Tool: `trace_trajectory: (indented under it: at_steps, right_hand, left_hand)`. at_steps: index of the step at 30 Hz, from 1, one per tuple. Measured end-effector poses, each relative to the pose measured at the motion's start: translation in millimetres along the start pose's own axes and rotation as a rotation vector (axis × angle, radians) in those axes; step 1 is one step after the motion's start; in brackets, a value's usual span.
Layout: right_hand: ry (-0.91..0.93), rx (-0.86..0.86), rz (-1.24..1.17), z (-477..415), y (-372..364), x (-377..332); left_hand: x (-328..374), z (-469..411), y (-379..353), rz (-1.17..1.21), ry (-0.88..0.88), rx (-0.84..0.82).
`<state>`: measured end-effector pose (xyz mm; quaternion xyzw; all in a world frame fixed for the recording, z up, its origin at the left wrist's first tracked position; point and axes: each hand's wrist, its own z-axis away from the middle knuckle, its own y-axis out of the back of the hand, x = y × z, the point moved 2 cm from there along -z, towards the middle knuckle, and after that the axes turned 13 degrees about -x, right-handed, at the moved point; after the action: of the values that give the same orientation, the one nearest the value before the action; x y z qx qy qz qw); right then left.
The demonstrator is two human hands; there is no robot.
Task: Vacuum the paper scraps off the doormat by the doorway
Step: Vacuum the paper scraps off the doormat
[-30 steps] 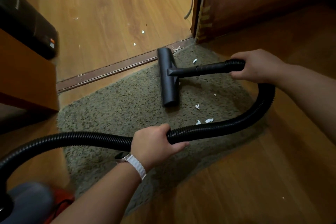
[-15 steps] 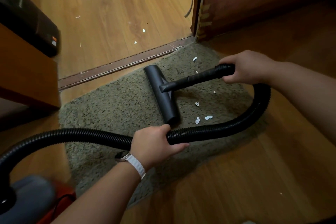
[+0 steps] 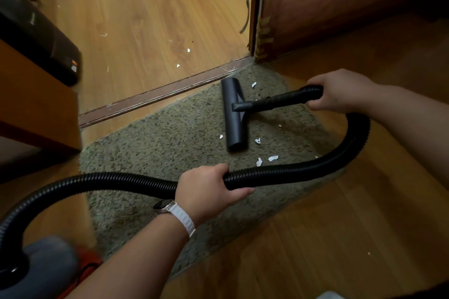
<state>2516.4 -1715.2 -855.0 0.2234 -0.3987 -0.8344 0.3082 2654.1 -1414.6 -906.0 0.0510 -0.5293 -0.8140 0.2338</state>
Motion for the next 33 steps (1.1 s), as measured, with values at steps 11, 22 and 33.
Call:
trace_trajectory:
  at_steps: [11, 22, 33]
  right_hand:
    - [0.213, -0.008, 0.146, -7, -12, -35]
    - [0.010, 0.032, -0.031, -1, 3, 10]
    - [0.181, -0.067, 0.068, 0, -13, -16]
  left_hand:
    - [-4, 7, -13, -0.042, -0.015, -0.056]
    - [-1, 5, -2, 0.026, 0.019, -0.047]
    - [-4, 5, 1, -0.031, -0.047, -0.055]
